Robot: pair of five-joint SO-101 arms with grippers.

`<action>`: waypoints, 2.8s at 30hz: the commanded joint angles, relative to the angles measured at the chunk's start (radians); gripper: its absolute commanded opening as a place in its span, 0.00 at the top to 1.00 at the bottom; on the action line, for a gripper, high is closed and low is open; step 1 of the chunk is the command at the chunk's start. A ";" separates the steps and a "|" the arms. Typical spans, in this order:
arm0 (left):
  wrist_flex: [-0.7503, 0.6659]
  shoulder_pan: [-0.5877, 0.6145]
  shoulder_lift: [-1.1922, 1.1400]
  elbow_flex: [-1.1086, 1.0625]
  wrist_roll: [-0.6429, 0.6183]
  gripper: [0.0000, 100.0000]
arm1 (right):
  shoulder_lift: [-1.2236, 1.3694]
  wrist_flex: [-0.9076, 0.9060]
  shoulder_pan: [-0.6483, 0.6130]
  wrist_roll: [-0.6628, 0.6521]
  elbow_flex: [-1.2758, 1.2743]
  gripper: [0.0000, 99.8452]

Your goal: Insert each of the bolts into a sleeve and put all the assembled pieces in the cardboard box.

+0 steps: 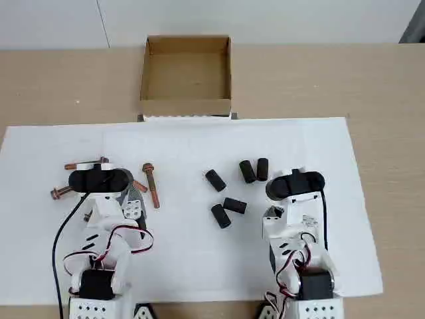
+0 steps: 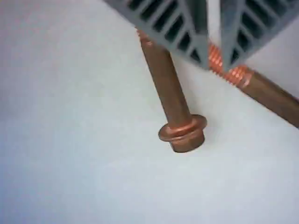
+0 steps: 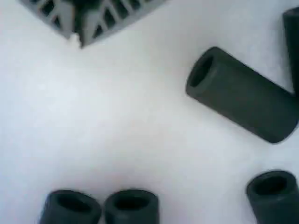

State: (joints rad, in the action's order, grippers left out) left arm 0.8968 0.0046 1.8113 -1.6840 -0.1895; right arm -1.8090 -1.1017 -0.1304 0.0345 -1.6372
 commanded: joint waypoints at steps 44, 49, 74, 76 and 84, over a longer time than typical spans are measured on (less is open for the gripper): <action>0.000 -0.002 0.008 0.004 0.000 0.99 | -0.005 0.016 0.002 0.003 0.006 0.99; 0.000 -0.002 0.008 0.004 0.000 0.99 | -0.005 0.016 0.002 0.003 0.006 0.99; 0.000 -0.058 0.008 0.007 0.002 0.99 | -0.005 0.016 0.002 0.003 0.006 0.99; 0.017 -0.051 0.003 0.031 0.020 0.99 | -0.005 0.016 0.002 0.003 0.006 0.99; 0.138 0.008 0.000 0.234 0.114 0.99 | -0.005 0.016 0.002 0.003 0.006 0.99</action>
State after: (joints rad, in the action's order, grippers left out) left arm 1.0058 0.0031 1.8113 -1.5459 -0.0928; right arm -1.8090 -1.1017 -0.1304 0.0345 -1.6372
